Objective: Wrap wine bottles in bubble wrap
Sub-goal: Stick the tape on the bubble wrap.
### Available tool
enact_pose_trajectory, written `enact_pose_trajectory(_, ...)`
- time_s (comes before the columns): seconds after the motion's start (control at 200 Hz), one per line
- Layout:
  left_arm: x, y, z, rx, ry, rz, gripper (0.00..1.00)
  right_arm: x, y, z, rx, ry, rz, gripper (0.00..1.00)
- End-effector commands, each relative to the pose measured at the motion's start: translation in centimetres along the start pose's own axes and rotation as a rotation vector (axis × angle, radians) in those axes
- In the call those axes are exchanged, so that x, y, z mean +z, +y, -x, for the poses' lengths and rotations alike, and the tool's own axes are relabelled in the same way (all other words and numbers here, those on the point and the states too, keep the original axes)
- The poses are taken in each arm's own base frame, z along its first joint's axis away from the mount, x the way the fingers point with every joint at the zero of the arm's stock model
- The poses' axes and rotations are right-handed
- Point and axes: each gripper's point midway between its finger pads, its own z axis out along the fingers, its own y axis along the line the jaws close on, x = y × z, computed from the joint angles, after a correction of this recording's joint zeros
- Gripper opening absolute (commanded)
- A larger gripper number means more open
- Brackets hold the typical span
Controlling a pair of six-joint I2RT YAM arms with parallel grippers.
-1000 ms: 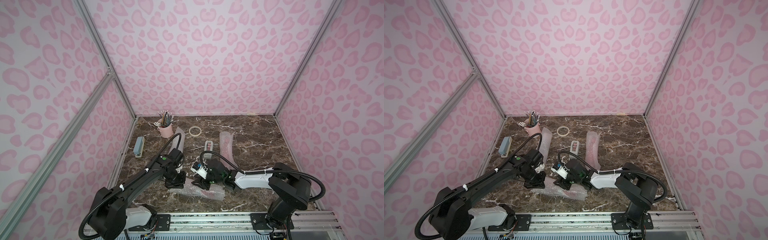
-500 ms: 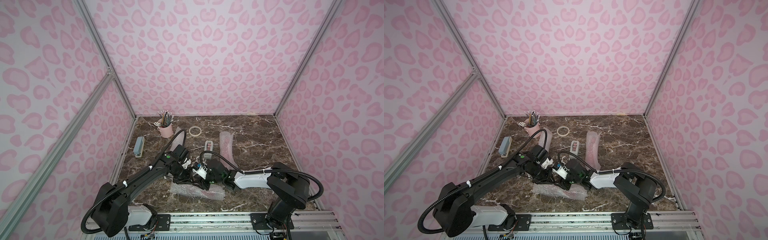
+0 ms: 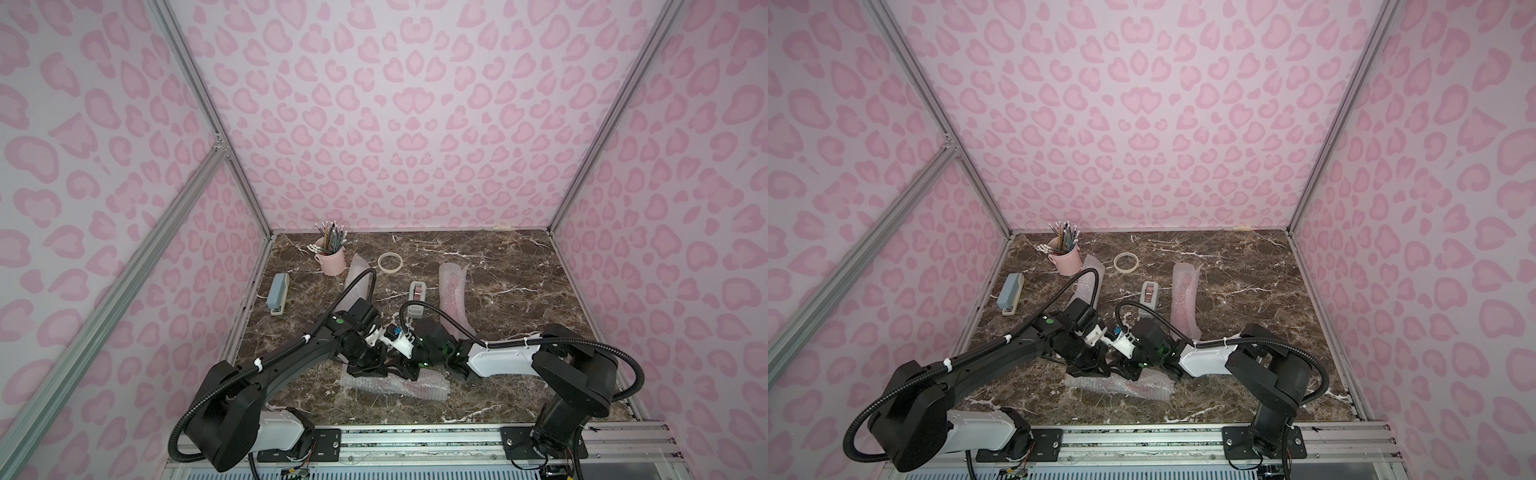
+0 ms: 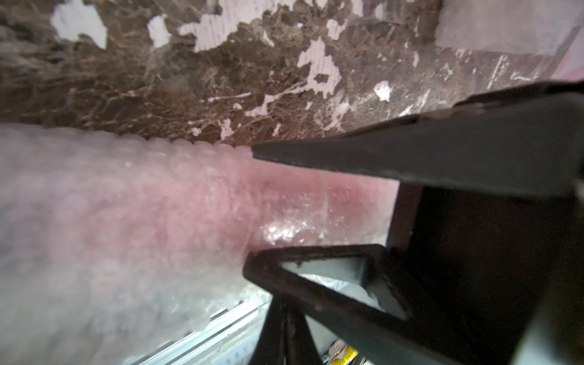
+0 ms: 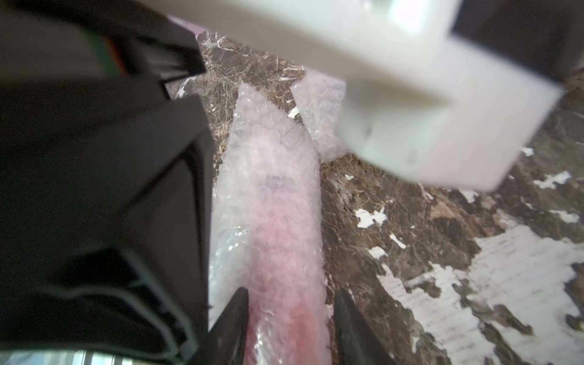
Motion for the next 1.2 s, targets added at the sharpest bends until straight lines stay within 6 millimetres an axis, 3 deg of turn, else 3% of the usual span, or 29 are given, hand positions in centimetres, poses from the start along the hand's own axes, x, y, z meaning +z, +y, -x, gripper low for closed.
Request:
enact_pose_trajectory(0.0, -0.1, 1.0, 0.5, 0.028, -0.020, 0.065, 0.07, -0.4, -0.8, -5.9, 0.062, 0.216, -0.048, 0.45)
enact_pose_trajectory(0.415, 1.7, 2.3, -0.3, 0.006, 0.036, 0.079, 0.06, -0.3, -0.8, -6.0, 0.057, 0.223, -0.046, 0.44)
enact_pose_trajectory(0.7, 1.4, 4.0, -1.2, 0.006, 0.060, 0.160, 0.05, -0.3, -0.9, -6.2, 0.060, 0.231, -0.051, 0.44)
enact_pose_trajectory(0.845, 1.6, 4.4, -0.8, 0.008, 0.051, 0.181, 0.05, -0.2, -0.9, -6.0, 0.060, 0.226, -0.049, 0.44)
enact_pose_trajectory(1.0, 2.4, 3.5, 0.3, 0.000, 0.021, 0.129, 0.06, -0.5, -0.9, -5.9, 0.061, 0.226, -0.056, 0.44)
enact_pose_trajectory(1.195, 3.1, 4.5, -0.1, -0.043, 0.001, 0.138, 0.06, -0.8, -1.1, -5.2, 0.075, 0.211, -0.064, 0.45)
